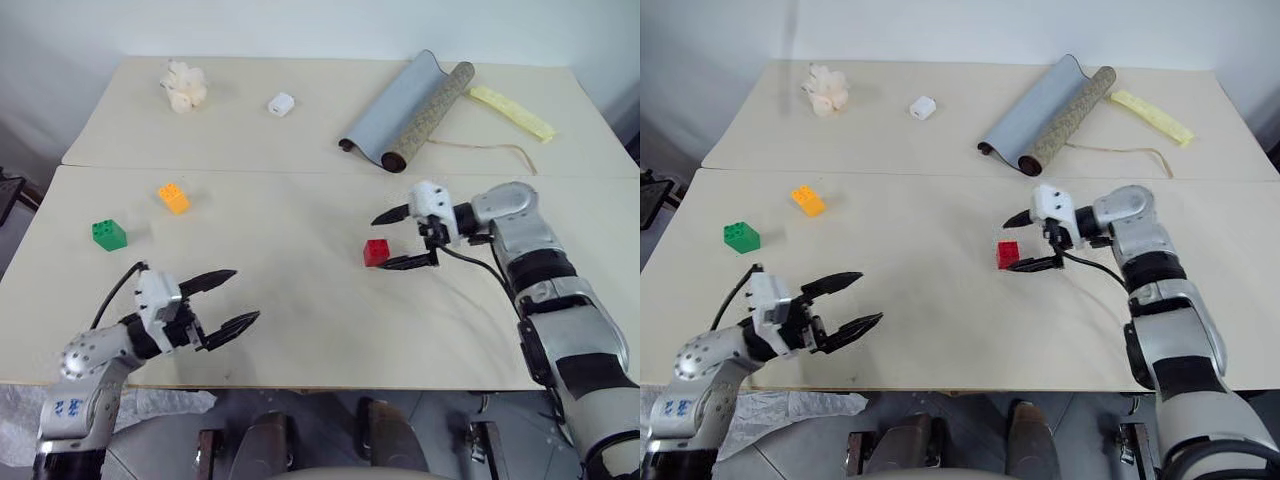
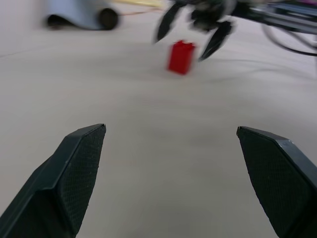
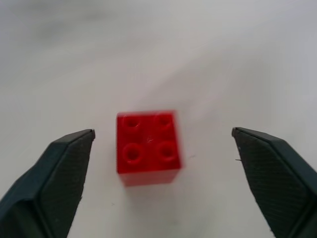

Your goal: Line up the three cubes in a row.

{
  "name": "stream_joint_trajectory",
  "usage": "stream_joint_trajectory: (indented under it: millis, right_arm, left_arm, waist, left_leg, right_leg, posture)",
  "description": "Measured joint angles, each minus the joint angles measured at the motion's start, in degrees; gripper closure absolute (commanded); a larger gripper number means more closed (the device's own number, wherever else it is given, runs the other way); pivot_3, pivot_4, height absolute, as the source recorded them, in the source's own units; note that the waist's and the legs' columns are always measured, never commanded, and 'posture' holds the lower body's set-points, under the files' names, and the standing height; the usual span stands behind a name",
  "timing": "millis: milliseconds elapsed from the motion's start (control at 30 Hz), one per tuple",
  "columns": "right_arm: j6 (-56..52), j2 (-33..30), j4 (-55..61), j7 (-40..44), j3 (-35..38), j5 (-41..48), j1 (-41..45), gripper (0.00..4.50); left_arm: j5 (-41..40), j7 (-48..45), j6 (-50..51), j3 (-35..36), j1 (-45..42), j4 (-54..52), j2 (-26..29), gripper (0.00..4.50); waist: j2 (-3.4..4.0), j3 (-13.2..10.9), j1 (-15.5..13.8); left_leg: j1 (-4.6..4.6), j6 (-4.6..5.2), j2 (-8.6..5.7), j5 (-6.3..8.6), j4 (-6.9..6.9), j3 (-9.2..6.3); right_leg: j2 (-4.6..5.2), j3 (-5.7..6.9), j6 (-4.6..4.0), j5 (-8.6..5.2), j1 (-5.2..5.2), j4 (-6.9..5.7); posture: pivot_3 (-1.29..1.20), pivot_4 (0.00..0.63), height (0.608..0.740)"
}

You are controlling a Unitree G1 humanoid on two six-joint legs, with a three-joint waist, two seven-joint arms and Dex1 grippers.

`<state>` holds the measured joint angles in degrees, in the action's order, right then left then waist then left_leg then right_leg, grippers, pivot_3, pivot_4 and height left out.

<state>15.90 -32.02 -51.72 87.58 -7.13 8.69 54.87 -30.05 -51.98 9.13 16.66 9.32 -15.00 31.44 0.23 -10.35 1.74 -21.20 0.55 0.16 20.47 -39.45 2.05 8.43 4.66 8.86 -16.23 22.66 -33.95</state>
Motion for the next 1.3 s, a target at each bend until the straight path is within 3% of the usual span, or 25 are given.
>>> stream_joint_trajectory:
  millis: [67, 167, 267, 367, 600, 700, 933, 1067, 1167, 1300]
  right_arm:
    - [-0.28, -0.40, 5.40, 0.04, 3.17, 3.77, -4.70, 0.02]
    - [-0.16, 3.43, 18.64, -2.63, 13.14, 15.48, -18.75, 0.02]
    - [-3.24, 4.25, 26.43, -5.50, 14.11, 18.10, -26.04, 0.02]
    - [-6.30, 4.25, 32.24, -5.74, 13.85, 19.92, -29.52, 0.02]
    - [-7.17, 3.24, 30.77, -6.94, 14.68, 19.85, -31.42, 0.02]
    - [-7.26, 3.22, 30.76, -6.97, 14.71, 19.85, -31.31, 0.02]
    - [-14.26, 2.96, 34.03, -7.41, 12.67, 20.26, -30.20, 0.02]
    - [-19.79, 4.31, 37.25, -8.55, 11.18, 21.84, -27.00, 0.02]
    - [-20.86, 4.66, 39.11, -8.67, 10.85, 22.25, -25.66, 0.02]
    - [-21.47, 5.17, 39.63, -9.15, 10.46, 22.22, -26.57, 0.02]
  left_arm:
    - [0.08, 2.65, -1.76, 3.18, 3.32, -0.51, -2.35, 0.00]
    - [0.09, 9.84, -7.04, 12.71, 11.84, 0.42, -9.96, 0.00]
    - [0.05, 14.11, -9.59, 18.66, 15.41, 2.24, -12.91, 0.00]
    - [-0.08, 18.10, -11.05, 21.67, 17.48, 2.02, -15.91, 0.00]
    - [-1.65, 26.33, -12.30, 24.46, 18.17, 1.12, -20.70, 0.00]
    - [-1.61, 30.64, -10.14, 23.79, 14.92, -2.37, -19.97, 0.00]
    - [-0.05, 51.64, 6.78, 21.28, -4.84, -7.86, -12.75, 0.00]
    - [1.42, 63.88, 23.95, 18.35, -18.61, -2.52, -10.03, 0.00]
    - [3.47, 64.06, 29.75, 13.73, -22.28, 0.70, -6.33, 0.00]
    - [4.93, 63.43, 31.70, 13.33, -26.10, 7.53, -5.59, 0.00]
  waist:
    - [0.00, 0.00, -0.13]
    - [-0.09, 0.04, -0.25]
    - [-0.05, 0.01, -0.28]
    - [-0.06, 0.02, -0.29]
    - [-0.08, 0.04, -0.83]
    - [-0.08, 0.04, -1.27]
    - [-0.08, 0.07, -1.39]
    - [-0.08, 0.07, -1.42]
    - [-0.09, 0.07, -1.50]
    - [-0.09, 0.07, -1.53]
  left_leg:
    - [0.00, 0.00, 0.02, 0.00, 0.00, 0.02]
    - [0.08, -0.06, 0.17, 0.14, 0.04, 0.06]
    - [0.07, -0.05, 0.12, 0.15, -0.10, 0.25]
    - [0.17, 0.01, 0.19, 0.20, -0.24, 0.13]
    - [0.15, 0.10, 0.44, 0.36, -0.32, 0.18]
    - [0.14, 0.11, 0.45, 0.38, -0.42, 0.18]
    - [0.16, 0.14, 0.39, 0.49, -0.55, 0.21]
    - [0.13, 0.06, 0.18, 0.45, -0.61, 0.17]
    - [0.12, 0.05, 0.13, 0.45, -0.56, 0.13]
    - [0.08, 0.06, 0.10, 0.45, -0.52, 0.13]
  right_leg:
    - [0.00, 0.01, 0.00, 0.00, -0.01, 0.01]
    - [-0.01, 0.16, -0.01, 0.00, -0.08, 0.09]
    - [0.00, 0.15, 0.00, 0.00, -0.08, 0.02]
    - [0.02, 0.07, 0.01, 0.01, -0.17, -0.05]
    - [0.02, 0.00, -0.01, 0.02, -0.11, -0.07]
    - [0.02, 0.00, -0.01, 0.02, -0.12, -0.10]
    - [0.00, -0.05, -0.01, 0.02, -0.10, -0.24]
    - [-0.12, 0.00, -0.01, 0.02, -0.07, -0.31]
    - [-0.14, 0.02, -0.03, 0.01, -0.06, -0.31]
    - [-0.13, 0.07, -0.03, 0.01, -0.05, -0.22]
  posture:
    - [0.00, 0.150, 0.740]
    - [0.00, 0.150, 0.740]
    - [0.00, 0.150, 0.740]
    - [0.00, 0.150, 0.740]
    - [0.00, 0.150, 0.740]
    - [0.00, 0.150, 0.740]
    - [0.00, 0.150, 0.740]
    - [0.00, 0.150, 0.740]
    - [0.00, 0.150, 0.740]
    - [0.00, 0.150, 0.740]
